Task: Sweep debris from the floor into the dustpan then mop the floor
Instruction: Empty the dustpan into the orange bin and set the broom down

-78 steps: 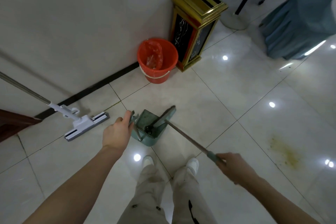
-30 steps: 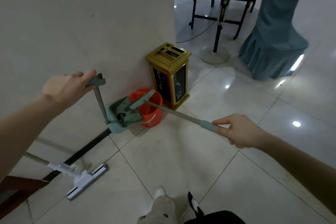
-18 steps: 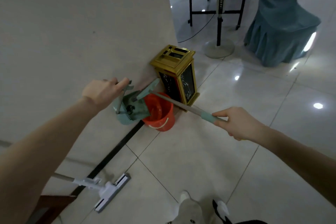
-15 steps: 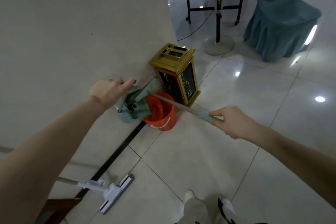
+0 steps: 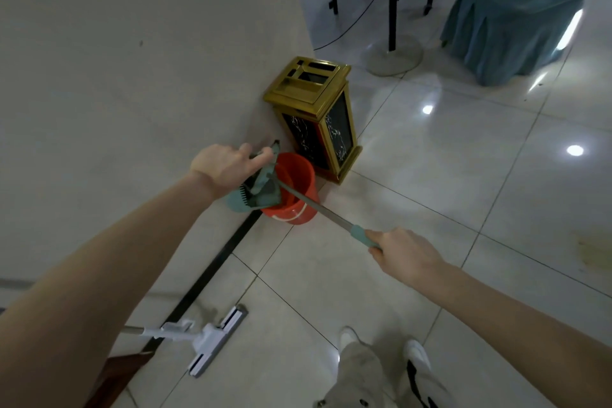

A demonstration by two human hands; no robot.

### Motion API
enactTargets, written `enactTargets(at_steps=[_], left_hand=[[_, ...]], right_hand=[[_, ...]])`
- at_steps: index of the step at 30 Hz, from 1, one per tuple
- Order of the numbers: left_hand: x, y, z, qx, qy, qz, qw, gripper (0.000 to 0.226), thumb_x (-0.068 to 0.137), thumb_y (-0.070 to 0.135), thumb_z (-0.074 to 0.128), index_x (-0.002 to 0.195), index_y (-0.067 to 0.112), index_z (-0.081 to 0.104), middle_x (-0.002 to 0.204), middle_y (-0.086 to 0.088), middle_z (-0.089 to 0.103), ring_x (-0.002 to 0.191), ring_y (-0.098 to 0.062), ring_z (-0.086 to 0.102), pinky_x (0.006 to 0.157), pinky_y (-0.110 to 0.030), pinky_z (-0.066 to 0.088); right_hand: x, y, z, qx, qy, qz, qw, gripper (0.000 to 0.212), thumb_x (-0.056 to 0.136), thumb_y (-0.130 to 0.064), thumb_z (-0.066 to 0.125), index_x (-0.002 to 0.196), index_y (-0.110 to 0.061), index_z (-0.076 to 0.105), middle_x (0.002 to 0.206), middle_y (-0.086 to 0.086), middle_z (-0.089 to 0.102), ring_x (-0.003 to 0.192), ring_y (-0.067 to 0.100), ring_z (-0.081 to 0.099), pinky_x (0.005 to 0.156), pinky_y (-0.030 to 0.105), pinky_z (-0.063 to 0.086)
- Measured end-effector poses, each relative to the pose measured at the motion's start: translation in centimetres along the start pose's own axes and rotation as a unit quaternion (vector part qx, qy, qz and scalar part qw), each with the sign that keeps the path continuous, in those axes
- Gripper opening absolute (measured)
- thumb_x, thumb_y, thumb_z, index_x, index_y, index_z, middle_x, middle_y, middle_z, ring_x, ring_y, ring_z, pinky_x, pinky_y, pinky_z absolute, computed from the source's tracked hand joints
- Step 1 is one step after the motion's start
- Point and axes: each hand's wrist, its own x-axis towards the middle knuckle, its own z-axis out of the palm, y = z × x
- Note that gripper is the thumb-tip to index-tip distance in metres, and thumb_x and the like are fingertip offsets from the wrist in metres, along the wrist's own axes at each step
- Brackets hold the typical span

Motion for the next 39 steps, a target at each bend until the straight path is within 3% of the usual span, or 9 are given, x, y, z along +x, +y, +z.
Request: enactTargets(at_steps=[3,7,11,15,19,26,30,34,39], left_hand=[[-0.4,-0.1,0.5,-0.020,0.014,0.005,1.000,0.056,0.094,0.005,0.038,0.130,0.023,-0.001,0.107,-0.015,0.053,0.074,-0.032,0.064,0.052,-0.035,0.046],[-0.5,1.0,0.8,-0.010,0.034,0.042,0.999,0.047,0.093,0.006,0.032,0.127,0.023,0.004,0.100,-0.014,0.054,0.070,-0.031,0.062,0.048,-0.034,0.042],[-0.1,1.5,0.6,0.025,0.037,0.048,0.998,0.053,0.094,0.009,0.042,0.129,0.023,0.005,0.098,-0.011,0.053,0.068,-0.029,0.060,0.046,-0.031,0.037],[-0.5,1.4,0.5,0.029,0.048,0.059,0.997,0.054,0.091,0.007,0.043,0.128,0.023,0.006,0.095,-0.011,0.055,0.065,-0.028,0.060,0.044,-0.030,0.035],[-1.1,1.6,0.8,0.038,0.043,0.058,0.997,0.057,0.091,0.004,0.041,0.129,0.024,0.004,0.099,-0.010,0.054,0.069,-0.028,0.061,0.046,-0.030,0.036],[-1.5,2.2,0.7,0.043,0.046,0.063,0.996,0.058,0.090,0.005,0.042,0.130,0.024,0.005,0.098,-0.010,0.054,0.064,-0.027,0.059,0.045,-0.030,0.036],[-1.7,2.4,0.2,0.052,0.042,0.065,0.996,0.054,0.089,0.005,0.036,0.130,0.023,0.006,0.098,-0.009,0.054,0.066,-0.027,0.060,0.045,-0.030,0.035],[-2.0,2.4,0.4,0.031,0.047,0.054,0.997,0.055,0.091,0.003,0.043,0.128,0.022,0.007,0.096,-0.011,0.055,0.065,-0.028,0.060,0.045,-0.029,0.036],[-3.0,2.6,1.0,0.056,0.037,0.052,0.996,0.055,0.092,0.006,0.043,0.130,0.023,0.007,0.096,-0.008,0.055,0.063,-0.024,0.058,0.044,-0.029,0.034]], right_hand=[[-0.1,0.8,-0.3,-0.018,0.010,-0.003,1.000,0.036,0.099,-0.032,0.044,0.135,-0.032,0.049,0.078,0.007,0.056,0.069,0.029,0.059,0.057,0.031,0.044],[-0.2,1.6,-0.5,0.039,0.034,-0.002,0.999,0.034,0.097,-0.031,0.050,0.131,-0.033,0.056,0.075,0.006,0.059,0.062,0.023,0.054,0.055,0.029,0.042],[-0.7,2.2,-0.1,-0.056,0.019,-0.021,0.998,0.044,0.099,-0.033,0.044,0.143,-0.034,0.042,0.079,0.006,0.057,0.073,0.029,0.063,0.057,0.030,0.041],[-0.5,2.4,0.0,-0.098,0.017,-0.023,0.995,0.038,0.099,-0.033,0.044,0.137,-0.028,0.048,0.091,0.010,0.065,0.081,0.032,0.066,0.060,0.032,0.042],[-1.6,2.5,0.9,-0.031,0.025,0.007,0.999,0.029,0.097,-0.032,0.048,0.124,-0.031,0.057,0.078,0.004,0.056,0.071,0.029,0.059,0.058,0.029,0.042],[-2.6,1.7,2.1,0.100,0.059,0.023,0.993,0.034,0.094,-0.030,0.055,0.127,-0.028,0.061,0.085,0.010,0.069,0.067,0.026,0.061,0.062,0.033,0.052],[-1.3,0.6,2.6,0.057,0.035,0.004,0.998,0.032,0.096,-0.031,0.051,0.127,-0.027,0.060,0.087,0.012,0.066,0.073,0.029,0.062,0.061,0.033,0.048],[-0.9,0.8,3.1,-0.028,0.013,-0.007,1.000,0.033,0.098,-0.032,0.047,0.130,-0.027,0.055,0.094,0.013,0.065,0.086,0.034,0.065,0.062,0.032,0.042],[-1.2,3.3,2.5,-0.132,0.023,-0.011,0.991,0.037,0.099,-0.029,0.044,0.135,-0.024,0.051,0.095,0.011,0.066,0.085,0.032,0.066,0.060,0.032,0.040]])
